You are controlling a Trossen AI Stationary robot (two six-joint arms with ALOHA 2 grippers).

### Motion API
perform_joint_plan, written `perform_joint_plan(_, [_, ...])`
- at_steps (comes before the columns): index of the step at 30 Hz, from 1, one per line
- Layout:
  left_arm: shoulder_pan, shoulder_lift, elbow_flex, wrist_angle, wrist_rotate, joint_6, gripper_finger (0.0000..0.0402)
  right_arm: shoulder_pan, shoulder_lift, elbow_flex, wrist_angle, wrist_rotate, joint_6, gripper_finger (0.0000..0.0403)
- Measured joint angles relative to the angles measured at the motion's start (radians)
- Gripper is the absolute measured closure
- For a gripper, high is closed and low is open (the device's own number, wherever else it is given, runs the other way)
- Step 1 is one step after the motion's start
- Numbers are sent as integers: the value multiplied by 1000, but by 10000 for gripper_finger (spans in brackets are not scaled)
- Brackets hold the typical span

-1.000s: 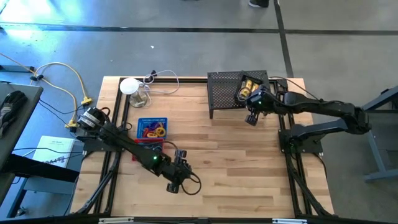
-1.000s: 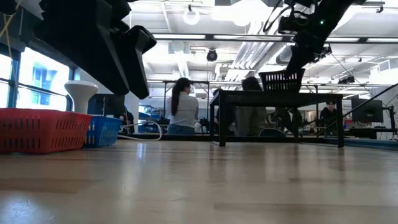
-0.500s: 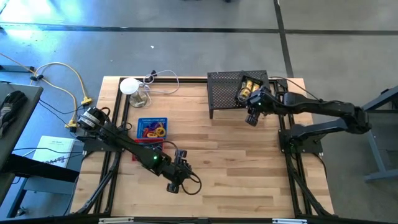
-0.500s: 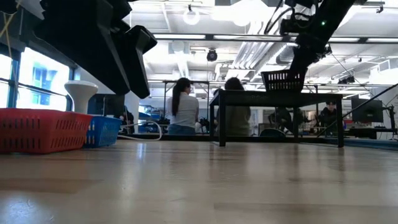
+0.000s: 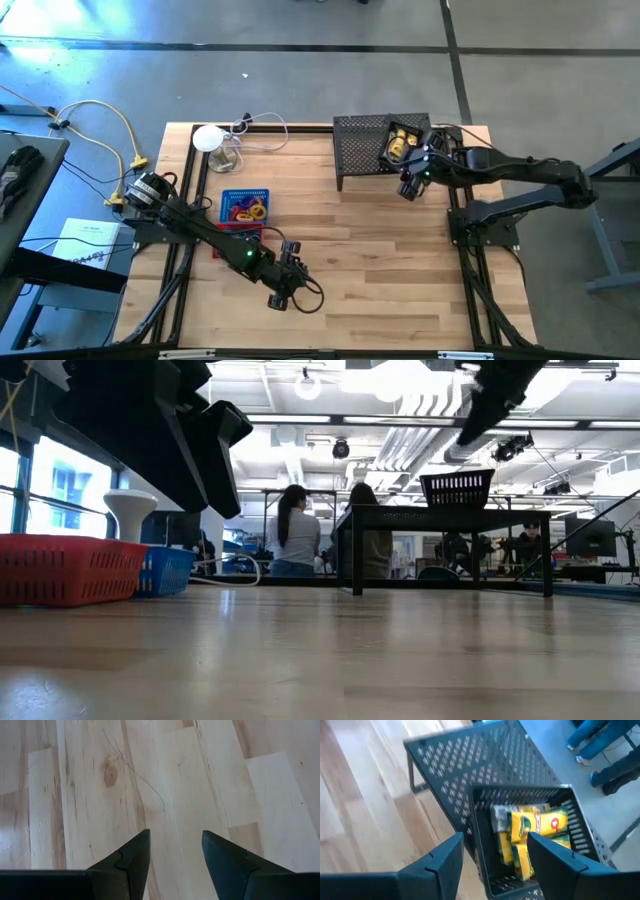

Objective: Pick & Place Office Desk Supplies
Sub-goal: Put the red bin filled with rubber bands on the shelf

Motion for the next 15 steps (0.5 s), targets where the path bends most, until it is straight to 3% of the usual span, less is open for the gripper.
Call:
perform_joint_plan(5, [-1, -2, 0, -30, 31, -28, 231, 85, 0, 64, 15, -25, 91, 197])
perform_joint_plan(11, [-41, -98, 0, -273, 68, -145, 232, 215, 0, 68, 112, -308, 196, 198])
perform_joint_plan(15, [-85, -193, 0, -358, 77, -191, 232, 307, 35, 49, 332, -470, 199, 198])
